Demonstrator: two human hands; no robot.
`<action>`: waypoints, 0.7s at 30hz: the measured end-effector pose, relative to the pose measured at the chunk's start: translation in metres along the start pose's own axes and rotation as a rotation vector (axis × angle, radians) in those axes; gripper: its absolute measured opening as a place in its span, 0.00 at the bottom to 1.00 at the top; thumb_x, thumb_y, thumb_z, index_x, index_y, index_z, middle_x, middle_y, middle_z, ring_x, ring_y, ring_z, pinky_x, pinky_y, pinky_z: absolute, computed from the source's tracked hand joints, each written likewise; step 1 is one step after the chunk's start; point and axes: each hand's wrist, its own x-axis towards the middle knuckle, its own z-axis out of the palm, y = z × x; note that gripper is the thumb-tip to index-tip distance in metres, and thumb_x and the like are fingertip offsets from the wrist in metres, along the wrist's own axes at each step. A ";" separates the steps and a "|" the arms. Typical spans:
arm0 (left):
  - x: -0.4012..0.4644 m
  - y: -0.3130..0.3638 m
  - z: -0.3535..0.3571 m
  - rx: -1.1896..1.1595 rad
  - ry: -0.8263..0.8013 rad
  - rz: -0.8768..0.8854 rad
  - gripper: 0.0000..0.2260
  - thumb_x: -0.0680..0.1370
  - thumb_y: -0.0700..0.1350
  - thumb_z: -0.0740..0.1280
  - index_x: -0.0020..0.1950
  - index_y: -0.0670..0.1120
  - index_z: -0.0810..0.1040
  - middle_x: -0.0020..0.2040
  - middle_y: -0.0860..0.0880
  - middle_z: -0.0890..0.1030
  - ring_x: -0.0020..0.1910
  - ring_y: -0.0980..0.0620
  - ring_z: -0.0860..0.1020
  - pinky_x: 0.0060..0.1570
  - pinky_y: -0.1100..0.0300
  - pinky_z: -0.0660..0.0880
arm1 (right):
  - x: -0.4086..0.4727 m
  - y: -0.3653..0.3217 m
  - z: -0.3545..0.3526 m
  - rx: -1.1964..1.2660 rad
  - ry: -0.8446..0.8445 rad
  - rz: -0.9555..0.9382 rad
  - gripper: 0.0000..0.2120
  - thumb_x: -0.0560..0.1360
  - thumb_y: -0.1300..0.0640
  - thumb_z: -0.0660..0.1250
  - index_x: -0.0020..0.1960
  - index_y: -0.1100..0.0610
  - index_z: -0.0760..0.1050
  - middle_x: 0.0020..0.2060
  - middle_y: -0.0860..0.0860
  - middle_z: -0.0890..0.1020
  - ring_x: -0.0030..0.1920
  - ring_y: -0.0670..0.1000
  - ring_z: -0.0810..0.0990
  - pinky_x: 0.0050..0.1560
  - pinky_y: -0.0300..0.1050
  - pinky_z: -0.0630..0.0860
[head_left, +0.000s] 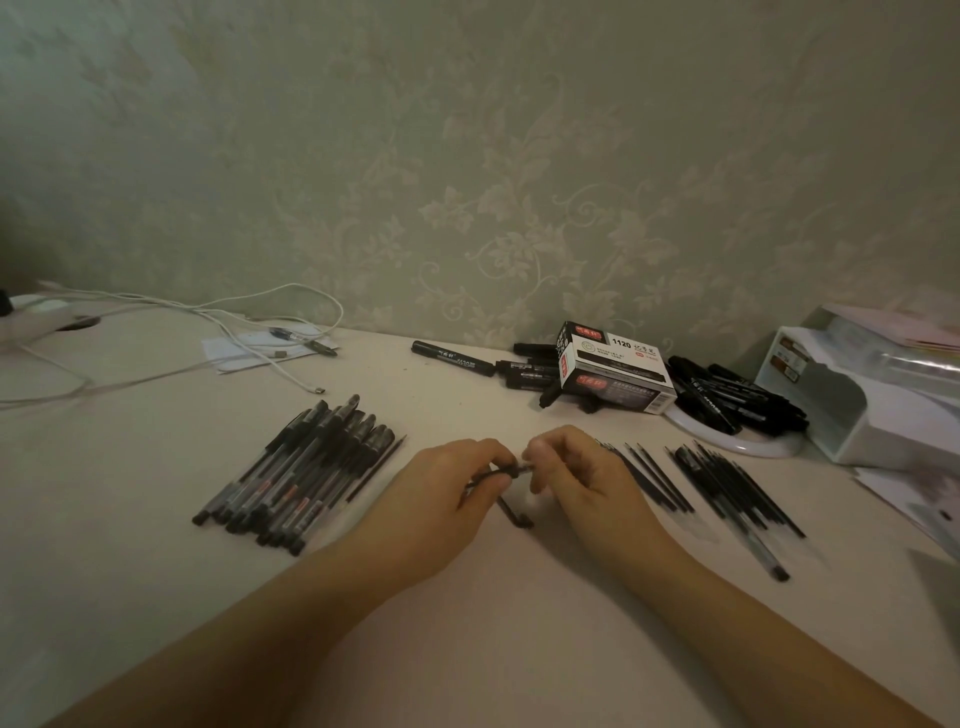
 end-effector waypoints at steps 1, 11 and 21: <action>0.000 0.000 -0.001 -0.001 0.005 -0.004 0.09 0.81 0.48 0.62 0.58 0.51 0.78 0.46 0.57 0.78 0.44 0.60 0.76 0.46 0.64 0.74 | 0.000 0.000 -0.001 -0.001 -0.015 0.004 0.09 0.79 0.44 0.63 0.44 0.47 0.77 0.37 0.46 0.81 0.39 0.47 0.78 0.40 0.36 0.72; 0.000 0.002 0.000 -0.010 -0.008 -0.001 0.09 0.81 0.47 0.62 0.58 0.51 0.78 0.47 0.56 0.79 0.45 0.60 0.76 0.48 0.61 0.75 | -0.001 -0.001 0.001 -0.005 -0.017 0.007 0.18 0.77 0.39 0.59 0.41 0.51 0.75 0.32 0.47 0.78 0.34 0.43 0.74 0.37 0.37 0.70; 0.000 0.001 0.002 -0.055 -0.023 -0.023 0.09 0.81 0.47 0.61 0.56 0.50 0.79 0.38 0.59 0.77 0.40 0.61 0.76 0.41 0.69 0.72 | -0.002 -0.002 0.000 -0.028 -0.078 -0.036 0.10 0.81 0.49 0.62 0.43 0.49 0.76 0.35 0.51 0.77 0.36 0.46 0.73 0.37 0.35 0.69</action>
